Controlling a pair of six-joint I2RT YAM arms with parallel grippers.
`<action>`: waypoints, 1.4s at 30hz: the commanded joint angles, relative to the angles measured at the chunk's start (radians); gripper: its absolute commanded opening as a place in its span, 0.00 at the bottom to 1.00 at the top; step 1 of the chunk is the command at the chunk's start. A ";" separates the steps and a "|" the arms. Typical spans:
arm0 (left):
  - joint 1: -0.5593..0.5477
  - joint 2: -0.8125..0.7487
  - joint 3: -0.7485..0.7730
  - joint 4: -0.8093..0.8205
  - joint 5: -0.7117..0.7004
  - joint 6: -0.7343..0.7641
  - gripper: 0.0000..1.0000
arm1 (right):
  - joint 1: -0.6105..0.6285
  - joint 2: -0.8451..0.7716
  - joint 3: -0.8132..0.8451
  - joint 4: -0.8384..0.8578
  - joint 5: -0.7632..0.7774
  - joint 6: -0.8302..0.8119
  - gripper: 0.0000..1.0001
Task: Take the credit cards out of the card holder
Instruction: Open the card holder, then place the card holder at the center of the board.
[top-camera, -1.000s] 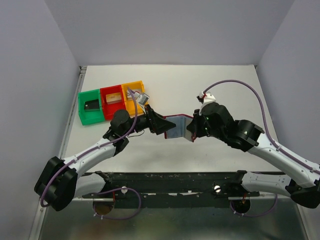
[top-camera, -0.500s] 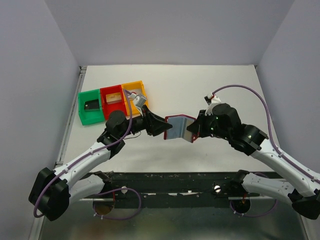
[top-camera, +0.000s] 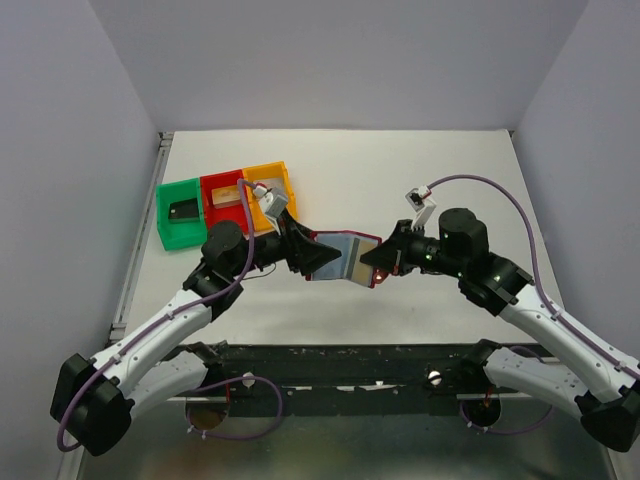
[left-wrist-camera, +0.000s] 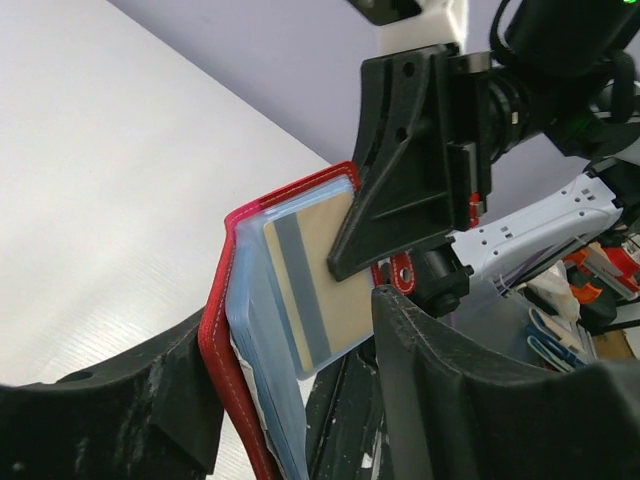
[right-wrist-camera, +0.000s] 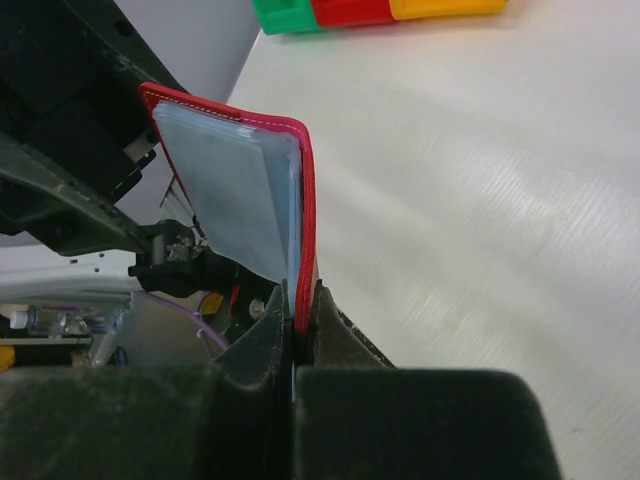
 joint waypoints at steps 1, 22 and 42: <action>-0.003 -0.058 0.044 -0.051 0.012 0.055 0.68 | -0.039 -0.010 -0.056 0.171 -0.165 0.049 0.00; 0.088 -0.206 -0.027 -0.072 0.046 0.049 0.54 | -0.091 -0.018 -0.129 0.356 -0.328 0.109 0.00; 0.166 -0.212 -0.094 0.230 0.256 -0.128 0.40 | -0.112 0.007 -0.166 0.463 -0.412 0.158 0.00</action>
